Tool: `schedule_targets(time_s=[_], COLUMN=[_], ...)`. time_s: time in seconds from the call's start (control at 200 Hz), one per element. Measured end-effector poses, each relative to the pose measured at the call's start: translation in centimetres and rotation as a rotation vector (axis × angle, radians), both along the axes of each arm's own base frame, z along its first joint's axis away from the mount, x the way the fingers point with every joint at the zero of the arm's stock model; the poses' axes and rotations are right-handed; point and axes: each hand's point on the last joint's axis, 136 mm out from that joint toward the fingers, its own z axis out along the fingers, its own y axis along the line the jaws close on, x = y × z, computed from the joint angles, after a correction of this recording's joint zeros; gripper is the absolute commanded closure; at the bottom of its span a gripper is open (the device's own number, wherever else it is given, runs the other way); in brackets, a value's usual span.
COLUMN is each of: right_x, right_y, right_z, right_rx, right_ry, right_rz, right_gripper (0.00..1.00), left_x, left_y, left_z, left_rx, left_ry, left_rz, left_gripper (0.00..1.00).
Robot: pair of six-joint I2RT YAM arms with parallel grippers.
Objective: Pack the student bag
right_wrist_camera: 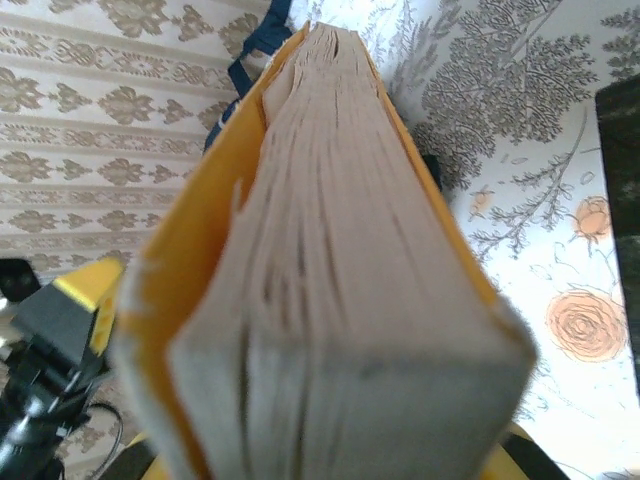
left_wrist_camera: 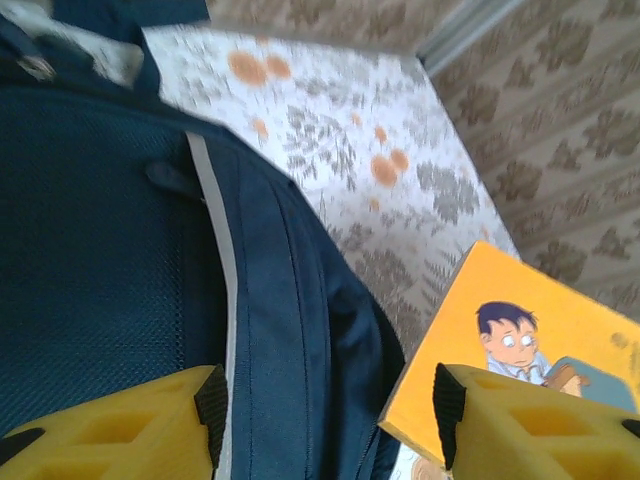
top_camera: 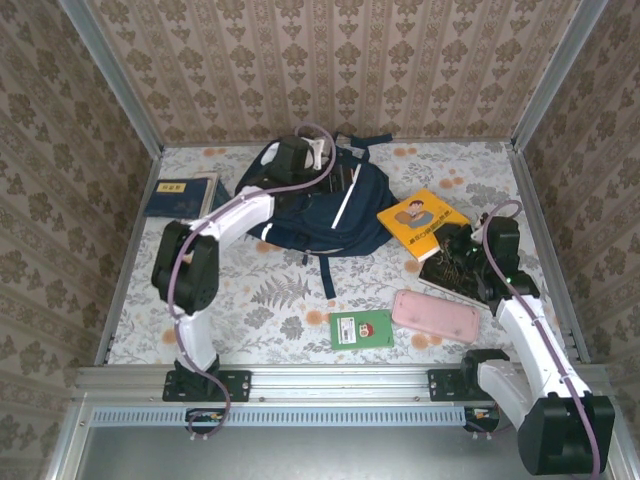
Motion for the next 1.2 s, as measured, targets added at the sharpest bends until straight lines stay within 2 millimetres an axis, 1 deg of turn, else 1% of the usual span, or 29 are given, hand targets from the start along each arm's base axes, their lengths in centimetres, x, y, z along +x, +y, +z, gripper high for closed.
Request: schedule_targets(time_s=[0.04,0.12,0.235,0.445,0.57,0.79,0.92,0.965,1.02,1.085,1.2], right_x=[-0.1,-0.2,-0.3,-0.4,-0.6,-0.7,-0.8,-0.8,-0.8,-0.9,-1.6], right_y=[-0.1,-0.4,-1.0,-1.1,-0.9,-0.8,-0.8,-0.8,-0.9,-0.9,-0.9], right_z=[-0.1,-0.2,-0.2,-0.3,-0.7,-1.3,-1.3,-1.2,-0.9,-0.6,-0.1], right_rx=[-0.004,-0.001,0.001,0.012,0.021,0.023,0.023,0.022,0.021,0.02,0.008], right_ry=[0.0,0.004,0.002,0.005,0.013,0.025,0.024,0.02,0.012,0.002,-0.006], right_rz=[0.007,0.013,0.008,0.012,0.023,0.023,0.024,0.023,0.022,0.022,0.02], right_gripper=[1.0,1.0,1.0,1.0,1.0,1.0,1.0,1.0,1.0,1.0,1.0], left_x=[0.2,0.8,1.5,2.2,1.9,1.3,1.0,1.0,1.0,1.1,1.3], left_y=[-0.5,-1.6,-2.5,-3.3,-3.5,-3.9,-4.7,-4.9,-5.1,-5.1,-4.8], left_z=[-1.0,-2.2,-3.8,-6.7,-7.7,-7.9,-8.4,-8.6,-9.1,-9.3,-9.0], left_rx=[0.007,0.001,-0.001,0.025,0.046,0.045,0.048,0.05,0.057,0.063,0.065], left_ry=[0.025,0.052,0.083,0.144,0.161,0.174,0.177,0.18,0.184,0.185,0.192], left_rz=[-0.026,-0.068,-0.096,-0.112,-0.122,-0.141,-0.158,-0.159,-0.161,-0.159,-0.153], left_gripper=[0.43,0.43,0.43,0.43,0.44,0.62,0.7,0.77,0.89,1.0,1.0])
